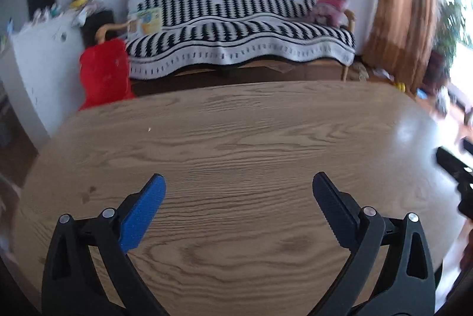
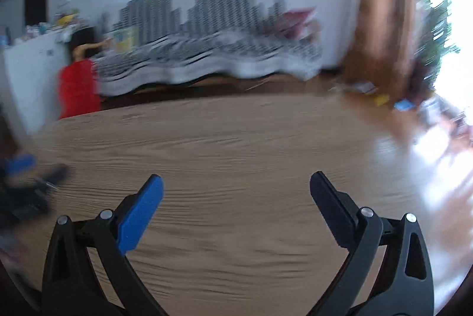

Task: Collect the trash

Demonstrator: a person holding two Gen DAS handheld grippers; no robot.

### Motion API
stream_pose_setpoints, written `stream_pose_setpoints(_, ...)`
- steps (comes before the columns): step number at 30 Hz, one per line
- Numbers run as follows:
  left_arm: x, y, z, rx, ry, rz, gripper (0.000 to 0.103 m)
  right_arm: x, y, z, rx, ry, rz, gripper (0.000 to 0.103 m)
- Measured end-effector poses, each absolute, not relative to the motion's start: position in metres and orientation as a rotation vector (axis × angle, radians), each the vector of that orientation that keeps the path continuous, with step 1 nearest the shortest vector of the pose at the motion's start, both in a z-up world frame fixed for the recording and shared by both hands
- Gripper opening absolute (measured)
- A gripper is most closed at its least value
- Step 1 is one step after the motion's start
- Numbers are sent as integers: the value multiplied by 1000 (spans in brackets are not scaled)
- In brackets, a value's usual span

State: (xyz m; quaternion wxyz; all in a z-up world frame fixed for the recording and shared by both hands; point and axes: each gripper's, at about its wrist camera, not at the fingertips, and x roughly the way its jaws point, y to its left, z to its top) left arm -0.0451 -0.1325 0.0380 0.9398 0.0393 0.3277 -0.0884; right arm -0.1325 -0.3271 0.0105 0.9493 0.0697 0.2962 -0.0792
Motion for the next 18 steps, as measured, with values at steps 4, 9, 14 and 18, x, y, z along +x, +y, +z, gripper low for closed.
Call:
stream_pose_setpoints(4,-29,-114,31,6,717,-236,97,-76,-293,-14,215,687,-159,96)
stream_pose_setpoints(9,-31,-106,27,-16,668,-231,97,-76,-265,-26,91,641,-196,96)
stream_pose_setpoints(14,-35,-123,19,62,689,-228,97,-87,-261,-26,30,559,-229,96)
stream_pose_setpoints(18,-37,-122,15,105,674,-200,97,-82,-273,-40,120,641,-215,96)
